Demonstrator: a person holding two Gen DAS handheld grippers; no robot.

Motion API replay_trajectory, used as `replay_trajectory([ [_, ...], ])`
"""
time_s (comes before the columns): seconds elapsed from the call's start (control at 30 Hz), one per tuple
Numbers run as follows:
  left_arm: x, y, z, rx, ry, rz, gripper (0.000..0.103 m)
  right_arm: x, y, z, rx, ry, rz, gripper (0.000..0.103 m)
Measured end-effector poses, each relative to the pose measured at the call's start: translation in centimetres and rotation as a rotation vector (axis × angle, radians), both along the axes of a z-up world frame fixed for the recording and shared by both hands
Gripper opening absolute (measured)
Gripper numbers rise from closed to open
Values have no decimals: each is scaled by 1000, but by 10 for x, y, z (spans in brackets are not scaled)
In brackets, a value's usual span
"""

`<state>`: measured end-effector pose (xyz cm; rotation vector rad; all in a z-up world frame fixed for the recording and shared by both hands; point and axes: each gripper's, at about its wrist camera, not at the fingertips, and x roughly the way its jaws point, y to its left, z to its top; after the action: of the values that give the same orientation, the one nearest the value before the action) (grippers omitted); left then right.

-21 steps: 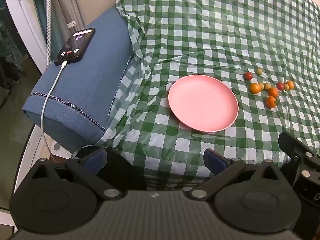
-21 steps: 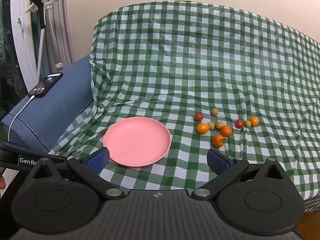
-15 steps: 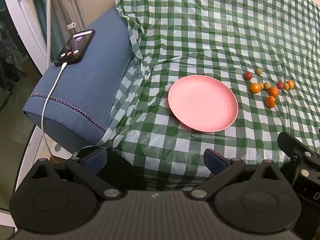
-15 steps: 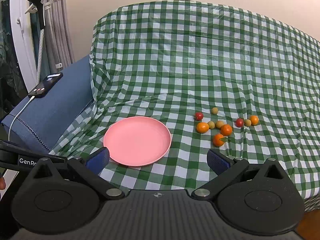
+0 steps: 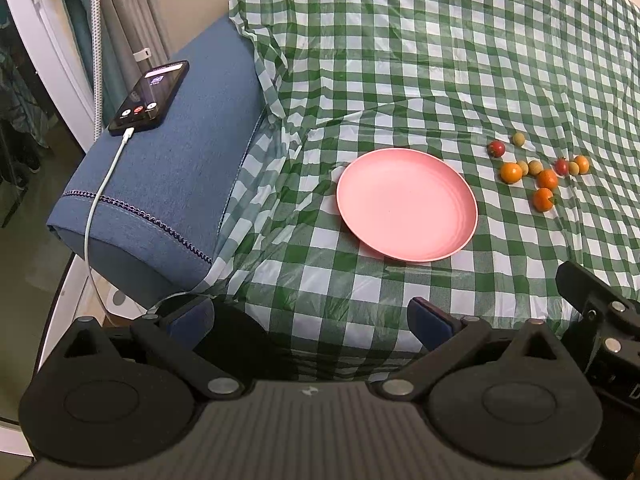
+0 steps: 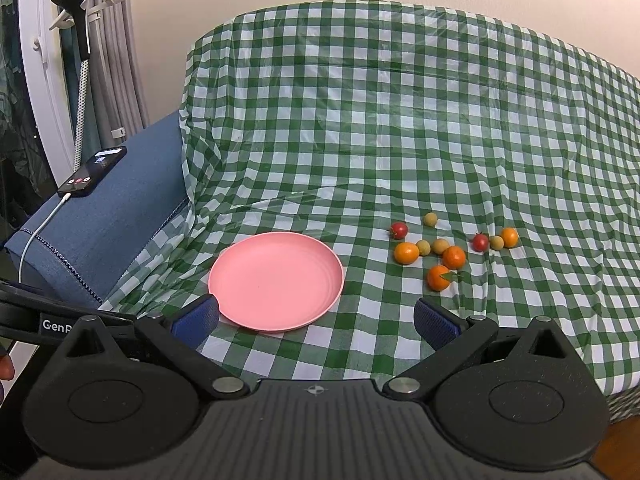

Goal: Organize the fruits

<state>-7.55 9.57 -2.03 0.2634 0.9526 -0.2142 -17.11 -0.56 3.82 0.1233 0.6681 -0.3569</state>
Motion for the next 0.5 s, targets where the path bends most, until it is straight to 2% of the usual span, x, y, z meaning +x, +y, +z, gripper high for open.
replay_trajectory([
  [0.5,1,3,-1,3,-3,0,103,3,-1,-5,1,-7,1,103],
])
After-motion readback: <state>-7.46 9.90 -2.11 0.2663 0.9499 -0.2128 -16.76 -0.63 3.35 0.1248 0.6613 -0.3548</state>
